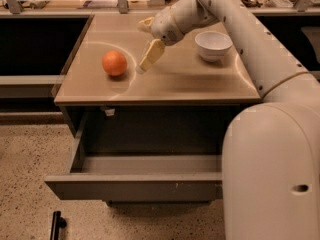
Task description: Place orange into top drawer
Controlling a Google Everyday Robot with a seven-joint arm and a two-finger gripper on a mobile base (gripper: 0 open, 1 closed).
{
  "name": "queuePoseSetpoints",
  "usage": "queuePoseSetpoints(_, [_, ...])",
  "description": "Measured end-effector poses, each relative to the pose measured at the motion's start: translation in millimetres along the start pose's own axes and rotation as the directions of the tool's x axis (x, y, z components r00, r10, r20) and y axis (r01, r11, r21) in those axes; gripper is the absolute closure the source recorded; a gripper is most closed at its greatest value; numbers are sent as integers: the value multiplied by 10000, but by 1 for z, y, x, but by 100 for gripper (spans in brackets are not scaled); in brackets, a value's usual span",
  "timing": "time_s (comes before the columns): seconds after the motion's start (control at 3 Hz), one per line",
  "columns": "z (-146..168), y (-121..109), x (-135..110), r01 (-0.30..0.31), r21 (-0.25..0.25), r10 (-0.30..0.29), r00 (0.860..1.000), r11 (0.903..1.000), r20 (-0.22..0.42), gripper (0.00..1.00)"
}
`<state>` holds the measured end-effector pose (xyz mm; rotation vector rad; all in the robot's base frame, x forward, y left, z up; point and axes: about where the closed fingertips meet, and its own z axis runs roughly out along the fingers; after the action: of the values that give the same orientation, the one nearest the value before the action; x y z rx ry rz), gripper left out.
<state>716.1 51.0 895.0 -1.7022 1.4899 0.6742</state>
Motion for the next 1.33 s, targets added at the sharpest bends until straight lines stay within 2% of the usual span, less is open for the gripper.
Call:
queuePoseSetpoints(0.33, [21, -15, 2, 149, -95, -150, 9998, 9998, -106, 0])
queuePoseSetpoints(0.67, [45, -26, 5, 163, -350, -161, 9998, 9993, 64, 0])
queuePoseSetpoints(1.33, [88, -36, 10, -197, -926, 245, 9984, 9955, 512, 0])
